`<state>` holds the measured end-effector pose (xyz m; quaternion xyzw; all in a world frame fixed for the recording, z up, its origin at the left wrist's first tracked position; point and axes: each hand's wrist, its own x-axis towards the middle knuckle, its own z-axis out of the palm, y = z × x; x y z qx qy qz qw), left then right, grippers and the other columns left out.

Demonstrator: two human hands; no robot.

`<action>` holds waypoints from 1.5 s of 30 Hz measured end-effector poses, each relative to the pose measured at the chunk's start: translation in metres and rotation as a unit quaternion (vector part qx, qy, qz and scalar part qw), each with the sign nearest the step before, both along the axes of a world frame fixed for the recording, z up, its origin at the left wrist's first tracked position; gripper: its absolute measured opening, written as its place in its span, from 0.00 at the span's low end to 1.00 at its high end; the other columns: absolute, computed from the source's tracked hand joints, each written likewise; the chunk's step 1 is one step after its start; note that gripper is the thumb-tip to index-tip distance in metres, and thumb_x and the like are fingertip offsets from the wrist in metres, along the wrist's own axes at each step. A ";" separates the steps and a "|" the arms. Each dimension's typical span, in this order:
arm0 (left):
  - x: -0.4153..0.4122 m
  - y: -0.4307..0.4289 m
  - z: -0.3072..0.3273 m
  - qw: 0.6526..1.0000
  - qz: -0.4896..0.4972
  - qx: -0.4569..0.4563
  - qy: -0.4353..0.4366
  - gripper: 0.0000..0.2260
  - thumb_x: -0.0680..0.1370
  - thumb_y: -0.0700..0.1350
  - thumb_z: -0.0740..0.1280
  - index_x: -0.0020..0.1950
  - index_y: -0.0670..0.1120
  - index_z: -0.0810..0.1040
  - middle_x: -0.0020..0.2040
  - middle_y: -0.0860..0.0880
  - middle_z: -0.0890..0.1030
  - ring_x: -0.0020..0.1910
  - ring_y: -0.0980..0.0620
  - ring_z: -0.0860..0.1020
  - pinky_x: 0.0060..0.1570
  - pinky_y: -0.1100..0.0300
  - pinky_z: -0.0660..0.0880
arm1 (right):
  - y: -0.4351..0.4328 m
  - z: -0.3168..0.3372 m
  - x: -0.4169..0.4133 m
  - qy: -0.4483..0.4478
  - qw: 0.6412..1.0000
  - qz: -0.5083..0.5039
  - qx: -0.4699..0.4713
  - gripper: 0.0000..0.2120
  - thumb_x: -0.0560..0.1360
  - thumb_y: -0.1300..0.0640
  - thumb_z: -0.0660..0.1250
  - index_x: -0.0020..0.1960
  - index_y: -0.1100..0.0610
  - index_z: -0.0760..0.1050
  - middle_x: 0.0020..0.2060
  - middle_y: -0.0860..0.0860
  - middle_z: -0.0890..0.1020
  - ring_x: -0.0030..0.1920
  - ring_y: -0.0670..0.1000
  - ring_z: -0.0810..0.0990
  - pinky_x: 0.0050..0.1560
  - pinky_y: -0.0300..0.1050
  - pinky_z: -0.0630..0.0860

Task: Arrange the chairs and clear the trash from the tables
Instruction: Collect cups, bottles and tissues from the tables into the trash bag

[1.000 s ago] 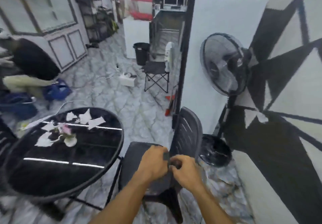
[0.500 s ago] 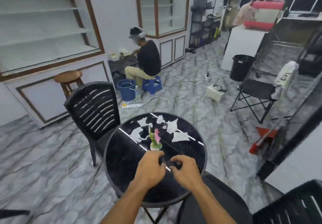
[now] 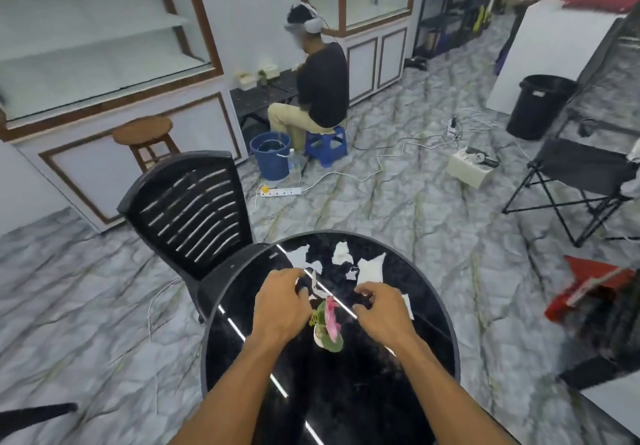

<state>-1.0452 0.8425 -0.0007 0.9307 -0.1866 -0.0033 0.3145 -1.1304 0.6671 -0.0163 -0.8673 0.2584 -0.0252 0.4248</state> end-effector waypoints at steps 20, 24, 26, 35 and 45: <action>0.146 -0.051 -0.162 0.961 -0.132 0.187 0.154 0.54 0.68 0.57 0.78 0.80 0.58 0.41 0.81 0.47 0.40 0.74 0.43 0.57 0.65 0.45 0.73 | -0.034 -0.138 0.135 0.216 0.963 -0.053 -0.151 0.44 0.72 0.46 0.72 0.78 0.46 0.48 0.78 0.56 0.47 0.76 0.59 0.55 0.71 0.61 0.61; 0.161 -0.068 -0.161 0.940 -0.189 0.190 0.211 0.37 0.71 0.47 0.78 0.76 0.51 0.65 0.78 0.46 0.55 0.72 0.43 0.61 0.64 0.52 0.72 | -0.036 -0.143 0.155 0.209 0.958 0.028 -0.195 0.29 0.74 0.51 0.70 0.72 0.51 0.66 0.76 0.52 0.60 0.72 0.56 0.60 0.70 0.52 0.66; 0.162 -0.068 -0.164 0.944 -0.213 0.142 0.211 0.21 0.71 0.38 0.76 0.64 0.45 0.79 0.70 0.49 0.67 0.67 0.44 0.70 0.60 0.57 0.73 | -0.033 -0.145 0.160 0.173 0.970 0.028 -0.171 0.21 0.74 0.60 0.69 0.67 0.55 0.74 0.72 0.51 0.67 0.70 0.54 0.64 0.67 0.46 0.69; 0.181 -0.081 -0.174 0.949 -0.223 0.054 0.218 0.55 0.65 0.32 0.72 0.79 0.64 0.44 0.76 0.57 0.53 0.57 0.59 0.72 0.44 0.62 0.76 | -0.041 -0.138 0.178 0.142 0.986 0.052 -0.073 0.48 0.68 0.64 0.73 0.79 0.45 0.50 0.79 0.50 0.47 0.70 0.56 0.66 0.64 0.48 0.73; 0.178 -0.083 -0.180 0.937 -0.252 0.103 0.218 0.16 0.68 0.32 0.65 0.51 0.44 0.84 0.47 0.51 0.79 0.47 0.53 0.79 0.46 0.54 0.81 | -0.038 -0.154 0.168 0.144 0.988 -0.002 -0.052 0.19 0.69 0.70 0.64 0.57 0.57 0.80 0.56 0.49 0.78 0.57 0.49 0.78 0.55 0.39 0.76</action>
